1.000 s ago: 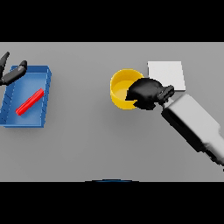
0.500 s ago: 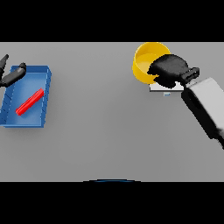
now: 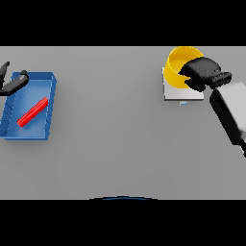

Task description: Pick up the red beaker and tilt it to pour out 1 green nut into yellow bowl. Pick up the yellow bowl and place it on the metallic measuring scale.

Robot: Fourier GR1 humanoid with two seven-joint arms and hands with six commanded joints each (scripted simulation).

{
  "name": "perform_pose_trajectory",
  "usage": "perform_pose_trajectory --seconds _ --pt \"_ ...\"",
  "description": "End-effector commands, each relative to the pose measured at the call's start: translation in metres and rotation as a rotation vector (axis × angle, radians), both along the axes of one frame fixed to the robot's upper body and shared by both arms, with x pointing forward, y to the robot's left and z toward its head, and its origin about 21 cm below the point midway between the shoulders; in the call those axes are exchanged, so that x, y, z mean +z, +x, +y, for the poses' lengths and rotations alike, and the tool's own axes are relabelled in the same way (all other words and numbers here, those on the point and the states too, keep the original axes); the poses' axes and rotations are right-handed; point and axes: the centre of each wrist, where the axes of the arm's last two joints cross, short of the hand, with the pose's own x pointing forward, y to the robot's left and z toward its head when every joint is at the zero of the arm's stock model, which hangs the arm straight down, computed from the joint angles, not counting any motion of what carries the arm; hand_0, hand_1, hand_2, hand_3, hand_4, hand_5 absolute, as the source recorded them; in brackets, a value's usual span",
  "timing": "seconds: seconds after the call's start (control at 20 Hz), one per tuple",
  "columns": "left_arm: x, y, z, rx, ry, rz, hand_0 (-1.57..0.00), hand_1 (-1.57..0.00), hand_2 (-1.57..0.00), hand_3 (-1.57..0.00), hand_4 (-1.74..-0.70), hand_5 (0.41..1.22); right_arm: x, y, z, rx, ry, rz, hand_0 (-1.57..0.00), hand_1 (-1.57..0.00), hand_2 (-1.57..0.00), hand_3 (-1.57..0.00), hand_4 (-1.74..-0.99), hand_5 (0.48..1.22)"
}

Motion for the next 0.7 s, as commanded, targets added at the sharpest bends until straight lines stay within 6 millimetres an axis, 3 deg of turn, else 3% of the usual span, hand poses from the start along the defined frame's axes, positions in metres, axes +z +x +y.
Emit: perform_pose_trajectory --seconds 0.0,0.55,0.65 --pt "0.003 0.001 -0.001 0.004 0.005 -0.006 0.00 0.00 0.00 0.00 -0.86 0.789 -0.002 0.002 0.001 -0.007 0.009 0.008 -1.57 -1.57 -1.45 -1.24 -1.741 1.221" --pt "0.004 0.002 -0.001 0.000 0.002 0.001 0.00 0.00 0.00 0.00 -0.84 0.783 -0.024 0.008 -0.012 -0.045 0.023 0.054 -1.57 -1.57 -1.37 -1.45 -1.741 1.221" --pt "0.004 0.002 -0.002 -0.005 0.009 0.009 0.00 0.00 0.00 0.00 -0.84 0.779 -0.028 0.006 -0.010 -0.054 0.025 0.068 -1.57 -1.50 -1.44 -1.25 -1.741 1.221"
